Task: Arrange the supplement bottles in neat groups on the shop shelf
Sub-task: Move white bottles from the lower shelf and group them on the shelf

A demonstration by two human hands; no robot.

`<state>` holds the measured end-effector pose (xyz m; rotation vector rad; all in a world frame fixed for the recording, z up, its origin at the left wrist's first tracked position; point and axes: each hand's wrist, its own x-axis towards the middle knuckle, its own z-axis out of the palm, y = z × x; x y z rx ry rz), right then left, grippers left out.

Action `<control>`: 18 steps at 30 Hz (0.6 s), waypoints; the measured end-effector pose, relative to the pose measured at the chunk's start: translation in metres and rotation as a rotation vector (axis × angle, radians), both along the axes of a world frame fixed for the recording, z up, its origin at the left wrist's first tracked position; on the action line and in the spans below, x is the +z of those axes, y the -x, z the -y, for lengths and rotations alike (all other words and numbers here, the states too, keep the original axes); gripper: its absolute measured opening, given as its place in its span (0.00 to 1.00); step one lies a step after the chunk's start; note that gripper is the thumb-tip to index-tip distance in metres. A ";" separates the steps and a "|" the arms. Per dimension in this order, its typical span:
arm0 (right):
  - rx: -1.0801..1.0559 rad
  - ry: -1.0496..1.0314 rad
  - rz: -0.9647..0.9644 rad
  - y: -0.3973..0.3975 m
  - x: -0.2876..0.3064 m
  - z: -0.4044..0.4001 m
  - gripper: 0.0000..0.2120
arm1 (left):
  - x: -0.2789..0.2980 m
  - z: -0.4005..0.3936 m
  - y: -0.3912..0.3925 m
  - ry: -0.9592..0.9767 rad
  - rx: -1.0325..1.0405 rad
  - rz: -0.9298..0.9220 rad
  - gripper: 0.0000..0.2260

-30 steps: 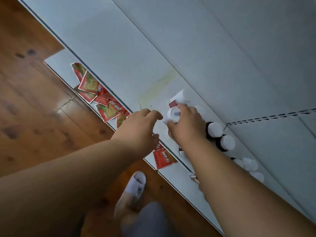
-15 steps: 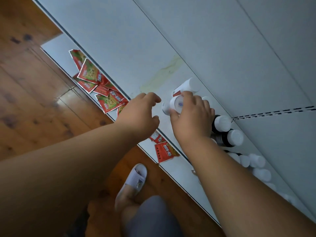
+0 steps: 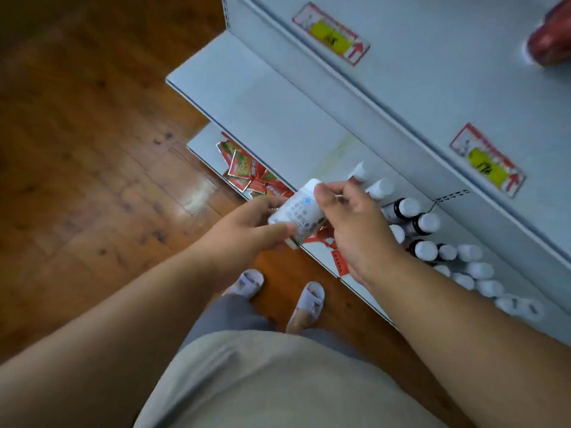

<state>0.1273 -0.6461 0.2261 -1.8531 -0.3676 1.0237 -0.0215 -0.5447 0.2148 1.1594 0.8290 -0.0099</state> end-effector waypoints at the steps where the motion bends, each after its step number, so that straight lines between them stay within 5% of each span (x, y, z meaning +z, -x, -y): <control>1: 0.001 -0.038 0.002 0.005 0.015 -0.003 0.21 | 0.012 -0.003 0.004 0.088 0.023 0.071 0.21; 7: -0.105 -0.233 0.050 0.025 0.087 -0.014 0.10 | 0.081 -0.040 0.000 0.276 -0.080 0.310 0.21; 18: -0.550 -0.360 0.222 0.029 0.167 0.082 0.12 | 0.171 0.003 -0.069 -0.127 -0.617 0.441 0.29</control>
